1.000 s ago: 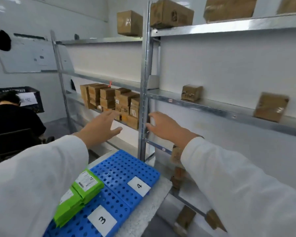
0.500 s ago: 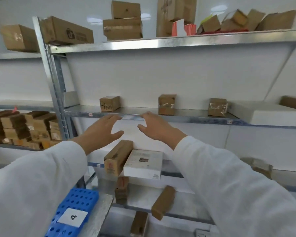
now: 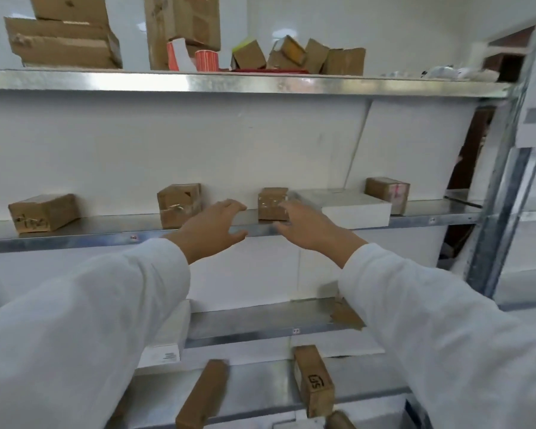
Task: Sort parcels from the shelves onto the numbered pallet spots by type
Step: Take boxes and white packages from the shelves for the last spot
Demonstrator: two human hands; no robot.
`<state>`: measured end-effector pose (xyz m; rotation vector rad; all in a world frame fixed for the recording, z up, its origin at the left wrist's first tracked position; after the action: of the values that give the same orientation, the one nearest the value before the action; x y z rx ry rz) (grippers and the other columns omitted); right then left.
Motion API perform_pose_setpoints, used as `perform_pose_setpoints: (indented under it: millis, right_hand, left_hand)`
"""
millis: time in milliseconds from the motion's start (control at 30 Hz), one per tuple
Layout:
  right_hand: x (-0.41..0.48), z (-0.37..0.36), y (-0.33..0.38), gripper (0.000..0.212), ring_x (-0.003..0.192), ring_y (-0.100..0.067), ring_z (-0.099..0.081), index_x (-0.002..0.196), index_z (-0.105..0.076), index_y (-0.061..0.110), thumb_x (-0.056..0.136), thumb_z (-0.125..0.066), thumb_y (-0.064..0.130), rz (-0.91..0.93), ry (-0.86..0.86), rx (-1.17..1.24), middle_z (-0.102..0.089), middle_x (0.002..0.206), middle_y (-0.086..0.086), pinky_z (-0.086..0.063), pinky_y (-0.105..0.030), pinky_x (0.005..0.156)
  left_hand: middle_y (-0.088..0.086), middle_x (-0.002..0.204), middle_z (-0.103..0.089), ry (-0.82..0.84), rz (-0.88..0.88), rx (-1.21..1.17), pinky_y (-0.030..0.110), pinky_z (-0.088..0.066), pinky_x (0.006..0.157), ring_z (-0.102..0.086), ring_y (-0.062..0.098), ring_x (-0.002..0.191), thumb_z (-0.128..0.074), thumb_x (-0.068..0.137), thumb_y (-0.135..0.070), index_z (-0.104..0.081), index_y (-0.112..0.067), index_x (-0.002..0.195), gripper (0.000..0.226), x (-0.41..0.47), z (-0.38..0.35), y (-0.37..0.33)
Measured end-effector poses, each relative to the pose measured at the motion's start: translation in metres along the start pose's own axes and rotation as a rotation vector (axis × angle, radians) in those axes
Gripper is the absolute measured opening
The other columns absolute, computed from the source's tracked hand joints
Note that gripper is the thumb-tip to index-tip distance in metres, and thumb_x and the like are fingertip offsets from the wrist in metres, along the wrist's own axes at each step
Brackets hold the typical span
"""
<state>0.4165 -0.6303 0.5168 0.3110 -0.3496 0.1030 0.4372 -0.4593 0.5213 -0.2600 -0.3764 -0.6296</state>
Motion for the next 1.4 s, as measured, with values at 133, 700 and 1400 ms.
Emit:
perform_pose_setpoints:
  millis: [133,700,1400]
  right_hand:
    - [-0.006,0.028,-0.071,0.043,0.114,-0.027,-0.054,0.131,-0.047,0.011,0.095,-0.050,0.033,-0.067,-0.053,-0.067,-0.053,0.127,-0.006,-0.046,-0.040,0.093]
    - [0.011,0.091,-0.227,0.035,0.098,-0.029,-0.060,0.112,-0.058,0.004,0.092,-0.053,0.033,-0.322,-0.110,-0.166,-0.062,0.109,-0.010,-0.051,-0.039,0.083]
    - [0.164,0.041,-0.365,0.032,0.066,-0.014,-0.049,0.084,-0.050,0.015,0.089,-0.055,0.046,-0.446,0.076,0.214,-0.052,0.076,-0.001,-0.035,-0.027,0.059]
  left_hand:
    - [-0.001,0.145,-0.043,0.020,-0.048,-0.053,0.035,-0.037,0.106,-0.043,0.019,0.130,-0.054,0.094,-0.039,-0.041,-0.020,0.140,0.052,0.043,-0.030,-0.044]
    - [0.009,0.144,-0.044,0.050,0.054,-0.279,0.034,-0.035,0.105,-0.040,0.023,0.132,-0.052,0.096,-0.036,-0.040,-0.010,0.142,0.055,0.163,-0.085,-0.110]
    - [-0.002,0.067,-0.049,0.069,0.352,-0.559,0.025,-0.030,0.047,-0.048,0.014,0.065,-0.060,0.090,-0.033,-0.047,-0.014,0.068,0.032,0.295,-0.181,-0.071]
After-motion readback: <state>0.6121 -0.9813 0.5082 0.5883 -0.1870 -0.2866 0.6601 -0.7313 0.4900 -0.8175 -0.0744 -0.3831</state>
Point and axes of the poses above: each hand's wrist, its own x-axis towards the middle knuckle, its own z-axis out of the back of the hand, y = z × x, the point moved 6 cm from there along x, towards the middle knuckle
